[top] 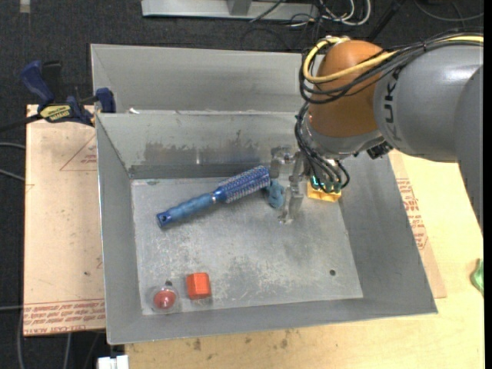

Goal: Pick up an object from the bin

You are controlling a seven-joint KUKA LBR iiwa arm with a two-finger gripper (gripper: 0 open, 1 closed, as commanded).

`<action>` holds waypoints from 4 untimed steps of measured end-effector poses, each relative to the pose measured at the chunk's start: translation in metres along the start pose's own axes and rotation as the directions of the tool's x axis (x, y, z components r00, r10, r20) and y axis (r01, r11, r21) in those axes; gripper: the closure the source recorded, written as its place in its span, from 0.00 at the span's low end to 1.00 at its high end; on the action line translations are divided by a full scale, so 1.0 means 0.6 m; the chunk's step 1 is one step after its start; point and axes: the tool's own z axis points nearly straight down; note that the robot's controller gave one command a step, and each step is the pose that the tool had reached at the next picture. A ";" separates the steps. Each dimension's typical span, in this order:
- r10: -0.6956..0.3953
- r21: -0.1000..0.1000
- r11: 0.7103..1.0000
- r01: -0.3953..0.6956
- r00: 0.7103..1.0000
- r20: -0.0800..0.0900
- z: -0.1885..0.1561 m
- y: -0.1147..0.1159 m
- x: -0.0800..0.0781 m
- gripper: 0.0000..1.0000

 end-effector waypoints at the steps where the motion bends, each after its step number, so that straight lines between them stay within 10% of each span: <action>1: 0.123 -0.004 0.992 -0.123 0.992 0.019 0.110 0.051 -0.026 0.00; 2: 0.124 -0.004 0.992 -0.124 0.992 0.026 0.102 0.048 -0.029 1.00; 3: 0.096 -0.002 0.995 -0.096 0.995 0.017 -0.083 0.055 0.009 1.00; 4: 0.095 -0.001 0.995 -0.095 0.995 0.009 -0.074 0.055 0.011 0.00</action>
Offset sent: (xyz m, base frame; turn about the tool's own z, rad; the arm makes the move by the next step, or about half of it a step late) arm 0.0112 0.0289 -0.0688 0.1252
